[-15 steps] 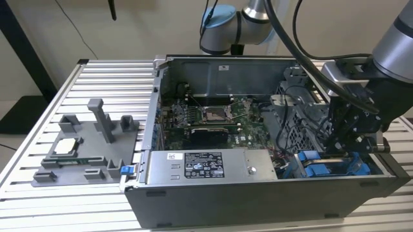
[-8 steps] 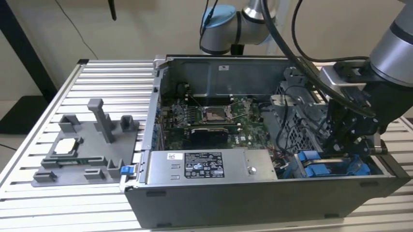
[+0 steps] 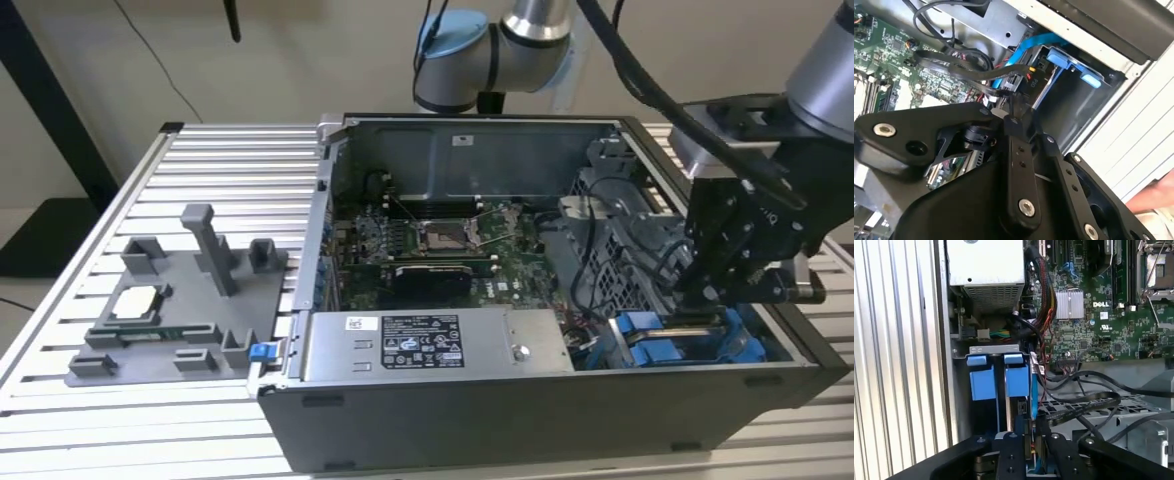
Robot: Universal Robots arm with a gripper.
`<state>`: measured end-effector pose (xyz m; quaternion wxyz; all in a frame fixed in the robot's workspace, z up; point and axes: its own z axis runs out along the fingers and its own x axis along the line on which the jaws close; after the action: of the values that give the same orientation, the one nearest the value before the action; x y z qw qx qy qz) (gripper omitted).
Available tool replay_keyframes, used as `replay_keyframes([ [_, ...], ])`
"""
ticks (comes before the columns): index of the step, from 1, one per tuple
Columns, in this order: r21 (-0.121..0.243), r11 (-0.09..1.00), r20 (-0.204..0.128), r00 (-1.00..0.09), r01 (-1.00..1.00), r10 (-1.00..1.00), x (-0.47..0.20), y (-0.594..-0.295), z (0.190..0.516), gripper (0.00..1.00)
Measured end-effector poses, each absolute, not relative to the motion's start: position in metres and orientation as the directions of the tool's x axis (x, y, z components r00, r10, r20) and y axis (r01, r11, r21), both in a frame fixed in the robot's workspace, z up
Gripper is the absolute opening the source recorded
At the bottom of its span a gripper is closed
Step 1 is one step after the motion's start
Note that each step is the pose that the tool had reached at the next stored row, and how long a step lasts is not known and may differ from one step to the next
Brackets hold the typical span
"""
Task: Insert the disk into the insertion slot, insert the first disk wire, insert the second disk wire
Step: 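Insert the second disk wire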
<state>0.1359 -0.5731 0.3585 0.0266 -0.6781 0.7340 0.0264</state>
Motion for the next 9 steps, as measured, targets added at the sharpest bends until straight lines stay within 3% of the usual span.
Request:
replay_keyframes([
  [9,0.003,0.081,-0.075,-0.081,-0.997,-0.994,0.136,-0.573,0.384,1.0],
])
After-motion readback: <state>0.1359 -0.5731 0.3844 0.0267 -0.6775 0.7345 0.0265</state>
